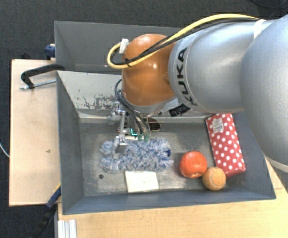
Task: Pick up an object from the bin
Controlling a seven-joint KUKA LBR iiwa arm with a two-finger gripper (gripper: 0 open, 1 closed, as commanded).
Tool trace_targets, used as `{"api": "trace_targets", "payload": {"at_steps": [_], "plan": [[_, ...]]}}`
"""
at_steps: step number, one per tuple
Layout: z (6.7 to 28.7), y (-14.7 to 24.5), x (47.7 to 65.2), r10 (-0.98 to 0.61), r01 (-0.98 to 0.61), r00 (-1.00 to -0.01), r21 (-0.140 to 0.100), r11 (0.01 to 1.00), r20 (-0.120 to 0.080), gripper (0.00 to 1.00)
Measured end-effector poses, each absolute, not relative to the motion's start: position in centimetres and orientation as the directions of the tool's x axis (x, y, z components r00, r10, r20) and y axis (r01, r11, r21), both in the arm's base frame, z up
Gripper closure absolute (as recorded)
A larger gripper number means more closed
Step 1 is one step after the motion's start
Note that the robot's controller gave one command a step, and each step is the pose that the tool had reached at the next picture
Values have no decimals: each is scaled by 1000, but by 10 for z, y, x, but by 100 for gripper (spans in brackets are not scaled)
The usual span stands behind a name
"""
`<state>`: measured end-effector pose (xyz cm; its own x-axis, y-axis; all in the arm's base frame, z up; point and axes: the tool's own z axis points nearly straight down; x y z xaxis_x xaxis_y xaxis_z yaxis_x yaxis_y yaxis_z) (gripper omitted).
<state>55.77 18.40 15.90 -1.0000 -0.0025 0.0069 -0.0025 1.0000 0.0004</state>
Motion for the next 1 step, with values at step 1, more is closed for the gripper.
{"api": "trace_targets", "payload": {"at_steps": [1], "plan": [[163,183,560,-1,-1,-1000,2,1000,-1,0]]}}
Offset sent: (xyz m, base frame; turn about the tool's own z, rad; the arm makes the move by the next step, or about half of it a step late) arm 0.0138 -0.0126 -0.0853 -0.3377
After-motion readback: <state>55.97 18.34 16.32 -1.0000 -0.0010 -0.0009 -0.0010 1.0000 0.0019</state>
